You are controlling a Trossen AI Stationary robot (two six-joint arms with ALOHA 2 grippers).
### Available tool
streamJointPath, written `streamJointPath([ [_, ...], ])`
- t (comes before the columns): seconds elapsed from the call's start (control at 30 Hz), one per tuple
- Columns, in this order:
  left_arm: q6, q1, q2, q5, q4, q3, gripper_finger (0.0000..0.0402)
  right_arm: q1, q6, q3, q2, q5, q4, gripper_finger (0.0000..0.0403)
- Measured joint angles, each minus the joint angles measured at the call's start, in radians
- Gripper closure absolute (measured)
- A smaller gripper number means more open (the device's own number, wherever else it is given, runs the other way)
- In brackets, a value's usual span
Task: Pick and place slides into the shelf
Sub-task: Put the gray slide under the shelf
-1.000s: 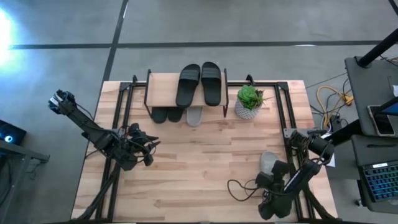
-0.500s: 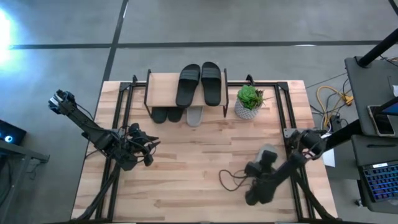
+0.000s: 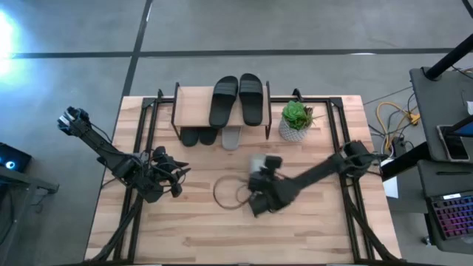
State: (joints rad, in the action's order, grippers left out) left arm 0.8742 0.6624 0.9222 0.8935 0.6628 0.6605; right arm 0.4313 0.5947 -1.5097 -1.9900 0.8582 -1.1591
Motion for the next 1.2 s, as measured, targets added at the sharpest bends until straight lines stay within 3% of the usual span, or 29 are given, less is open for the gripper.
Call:
streamJointPath([
  [0.17,0.0,0.0,0.0,0.0,0.003,0.0,0.0326,-0.093,-0.341,0.041,0.0,0.014,0.302,0.0394],
  [0.27,-0.023,0.0,0.0,0.0,0.003,0.0,0.0326,-0.143,-0.446,0.062,0.0,0.018,0.37,0.0394],
  [0.43,-0.046,0.0,0.0,-0.001,0.004,0.0,0.0326,-0.207,-0.467,0.079,-0.008,0.035,0.373,0.0392],
  [0.7,-0.062,0.0,-0.001,-0.001,0.006,-0.005,0.0326,-0.259,-0.556,0.111,-0.042,0.032,0.517,0.0391],
  [1.07,-0.079,0.0,0.0,-0.023,0.003,-0.009,0.0326,-0.261,-0.481,0.098,-0.103,0.058,0.517,0.0387],
  [1.2,-0.079,0.0,-0.001,-0.029,0.003,-0.012,0.0326,-0.263,-0.422,0.09,-0.093,0.06,0.517,0.0355],
])
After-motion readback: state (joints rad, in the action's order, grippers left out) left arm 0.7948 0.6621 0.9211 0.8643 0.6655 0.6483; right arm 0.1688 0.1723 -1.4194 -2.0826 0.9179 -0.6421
